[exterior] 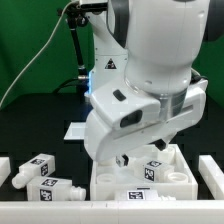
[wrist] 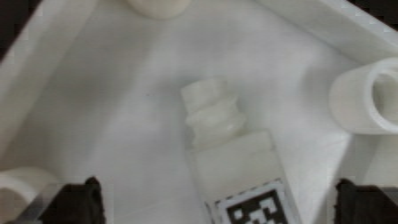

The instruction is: Assemble one leg

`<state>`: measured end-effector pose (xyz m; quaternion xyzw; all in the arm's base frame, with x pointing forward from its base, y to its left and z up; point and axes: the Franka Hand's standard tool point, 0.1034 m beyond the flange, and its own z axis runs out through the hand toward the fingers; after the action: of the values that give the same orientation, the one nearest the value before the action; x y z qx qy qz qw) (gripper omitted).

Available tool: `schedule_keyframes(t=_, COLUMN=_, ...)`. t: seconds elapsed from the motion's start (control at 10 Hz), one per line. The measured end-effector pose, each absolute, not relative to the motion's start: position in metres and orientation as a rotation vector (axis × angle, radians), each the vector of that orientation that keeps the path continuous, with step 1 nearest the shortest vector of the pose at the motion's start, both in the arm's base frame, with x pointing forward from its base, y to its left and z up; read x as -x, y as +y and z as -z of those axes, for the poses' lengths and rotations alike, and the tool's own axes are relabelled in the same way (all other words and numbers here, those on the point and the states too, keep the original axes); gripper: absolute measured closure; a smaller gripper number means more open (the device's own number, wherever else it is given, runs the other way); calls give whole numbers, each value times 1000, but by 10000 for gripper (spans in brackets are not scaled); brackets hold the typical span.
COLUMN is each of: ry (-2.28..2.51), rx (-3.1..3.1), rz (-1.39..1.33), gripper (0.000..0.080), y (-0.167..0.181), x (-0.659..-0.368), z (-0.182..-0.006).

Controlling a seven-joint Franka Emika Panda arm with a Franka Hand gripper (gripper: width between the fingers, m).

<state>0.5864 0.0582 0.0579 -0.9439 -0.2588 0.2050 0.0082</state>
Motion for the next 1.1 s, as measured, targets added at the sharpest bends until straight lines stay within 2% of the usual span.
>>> schedule_keyframes(t=0.1, ry=-725, rx=3010, rz=-650, gripper=150, y=58, x=-589, z=-73)
schedule_keyframes(t=0.3, ry=-758, rx=2984, rz=-683, gripper=150, y=61, x=-583, z=-67)
schedule_keyframes(t=0.5, ry=-758, rx=2926, rz=-899, gripper=150, y=66, x=-570, z=-67)
schedule_keyframes(t=0.7, ry=-776, rx=2947, rz=-1063, gripper=150, y=67, x=-573, z=-62)
schedule_keyframes(t=0.9, ry=-882, rx=2923, rz=-1167, gripper=150, y=79, x=-581, z=-65)
schedule_keyframes(t=1.1, ry=-902, rx=2795, rz=-1404, gripper=150, y=83, x=-565, z=-64)
